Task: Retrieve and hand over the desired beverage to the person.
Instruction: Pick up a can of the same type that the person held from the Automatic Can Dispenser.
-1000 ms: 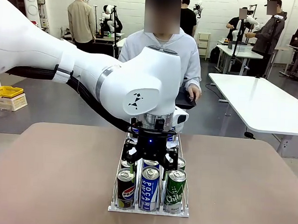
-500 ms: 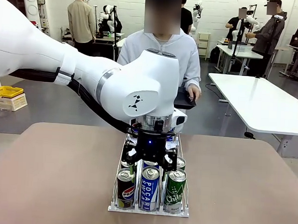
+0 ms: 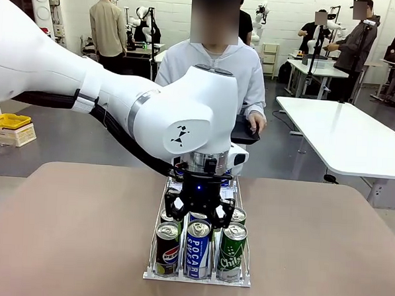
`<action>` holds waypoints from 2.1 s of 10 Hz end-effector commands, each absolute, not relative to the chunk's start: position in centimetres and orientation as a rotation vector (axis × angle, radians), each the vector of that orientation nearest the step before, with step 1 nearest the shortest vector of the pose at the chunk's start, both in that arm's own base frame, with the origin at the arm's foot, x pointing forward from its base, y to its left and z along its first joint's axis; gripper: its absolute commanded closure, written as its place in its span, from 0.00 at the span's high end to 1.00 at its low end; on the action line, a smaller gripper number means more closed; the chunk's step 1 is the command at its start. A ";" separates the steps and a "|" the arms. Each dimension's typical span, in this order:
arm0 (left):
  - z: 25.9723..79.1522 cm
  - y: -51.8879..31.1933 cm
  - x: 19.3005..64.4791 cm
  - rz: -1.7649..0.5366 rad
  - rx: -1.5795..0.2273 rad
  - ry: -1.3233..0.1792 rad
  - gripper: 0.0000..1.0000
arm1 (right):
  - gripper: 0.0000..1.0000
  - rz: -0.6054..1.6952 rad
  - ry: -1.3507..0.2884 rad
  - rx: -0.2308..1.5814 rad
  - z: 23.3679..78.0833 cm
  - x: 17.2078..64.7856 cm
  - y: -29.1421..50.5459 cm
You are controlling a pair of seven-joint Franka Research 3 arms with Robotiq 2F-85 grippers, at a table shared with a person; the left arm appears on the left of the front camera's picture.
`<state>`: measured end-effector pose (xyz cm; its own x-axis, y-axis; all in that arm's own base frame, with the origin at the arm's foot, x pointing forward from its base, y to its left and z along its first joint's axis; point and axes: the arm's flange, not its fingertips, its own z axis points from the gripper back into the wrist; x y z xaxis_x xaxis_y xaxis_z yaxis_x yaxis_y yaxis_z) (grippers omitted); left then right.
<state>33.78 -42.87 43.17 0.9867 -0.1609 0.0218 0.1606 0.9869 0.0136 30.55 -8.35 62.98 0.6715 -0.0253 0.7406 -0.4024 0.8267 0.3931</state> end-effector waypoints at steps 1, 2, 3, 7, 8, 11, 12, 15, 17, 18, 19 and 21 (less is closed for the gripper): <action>43.1 -42.8 33.7 -0.175 -0.009 -0.011 0.00 | 1.00 0.241 -0.820 0.595 62.8 30.8 -8.4; 43.1 -42.8 33.7 -0.177 -0.008 -0.011 0.00 | 1.00 0.241 -0.820 0.595 62.8 30.8 -8.4; 43.0 -42.8 33.7 -0.181 -0.008 -0.010 0.00 | 1.00 0.241 -0.820 0.595 62.8 30.8 -8.4; 43.4 -42.8 33.5 -0.187 -0.010 -0.019 0.00 | 1.00 0.241 -0.820 0.595 62.8 30.8 -8.4; 44.4 -42.8 33.2 -0.189 -0.017 -0.045 0.00 | 1.00 0.241 -0.820 0.595 62.8 30.8 -8.4; 49.6 -42.6 31.6 -0.131 0.010 -0.112 0.00 | 1.00 0.241 -0.820 0.595 62.8 30.8 -8.4; 51.4 -42.4 31.5 -0.117 0.011 -0.111 0.00 | 1.00 0.241 -0.820 0.595 62.8 30.8 -8.4; 58.5 -43.4 30.9 -0.066 0.004 -0.096 0.00 | 1.00 0.241 -0.820 0.595 62.8 30.8 -8.4; 63.9 -45.1 31.3 0.041 0.019 -0.085 0.00 | 1.00 0.241 -0.820 0.595 62.8 30.8 -8.4; 65.9 -45.9 31.5 0.091 0.051 -0.100 0.00 | 1.00 0.241 -0.820 0.595 62.8 30.8 -8.4; 67.7 -46.5 31.8 0.132 0.075 -0.121 0.00 | 1.00 0.241 -0.820 0.595 62.8 30.8 -8.4; 70.6 -46.3 33.5 0.191 0.042 -0.101 0.00 | 1.00 0.241 -0.820 0.595 62.8 30.8 -8.4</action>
